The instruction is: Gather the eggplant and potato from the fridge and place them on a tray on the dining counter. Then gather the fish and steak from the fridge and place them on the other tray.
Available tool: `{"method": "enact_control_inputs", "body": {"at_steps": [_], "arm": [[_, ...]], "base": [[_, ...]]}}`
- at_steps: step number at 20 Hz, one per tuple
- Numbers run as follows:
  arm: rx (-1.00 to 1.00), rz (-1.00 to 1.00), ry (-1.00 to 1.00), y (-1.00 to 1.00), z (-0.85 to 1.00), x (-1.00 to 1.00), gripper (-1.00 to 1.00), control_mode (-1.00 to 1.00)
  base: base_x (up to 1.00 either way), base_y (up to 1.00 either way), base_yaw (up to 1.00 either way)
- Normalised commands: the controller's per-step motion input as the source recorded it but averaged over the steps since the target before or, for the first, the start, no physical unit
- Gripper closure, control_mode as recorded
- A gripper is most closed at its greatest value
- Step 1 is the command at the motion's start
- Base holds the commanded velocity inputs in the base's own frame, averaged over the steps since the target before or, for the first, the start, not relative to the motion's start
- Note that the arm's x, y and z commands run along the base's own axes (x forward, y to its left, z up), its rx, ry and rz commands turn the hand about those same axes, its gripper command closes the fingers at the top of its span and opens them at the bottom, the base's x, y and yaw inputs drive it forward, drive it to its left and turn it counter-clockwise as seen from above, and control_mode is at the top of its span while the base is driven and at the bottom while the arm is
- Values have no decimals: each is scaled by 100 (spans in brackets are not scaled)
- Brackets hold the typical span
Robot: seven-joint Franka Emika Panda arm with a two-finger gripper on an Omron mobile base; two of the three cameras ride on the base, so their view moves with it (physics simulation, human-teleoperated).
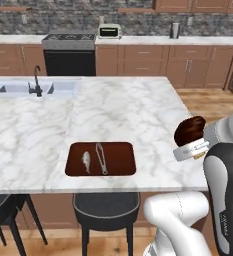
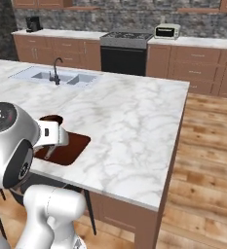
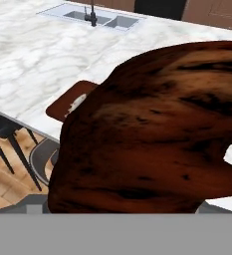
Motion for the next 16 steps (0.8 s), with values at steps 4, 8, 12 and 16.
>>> {"method": "enact_control_inputs", "body": {"at_steps": [4, 8, 12, 16], "arm": [[0, 0, 0, 0, 0, 0, 100, 100], [0, 0, 0, 0, 0, 0, 100, 100], [0, 0, 1, 11, -5, 19, 100, -100], [0, 0, 5, 35, -21, 51, 100, -100]], "base": [[27, 23, -16], [23, 4, -2], [11, 1, 0], [0, 0, 0]]}}
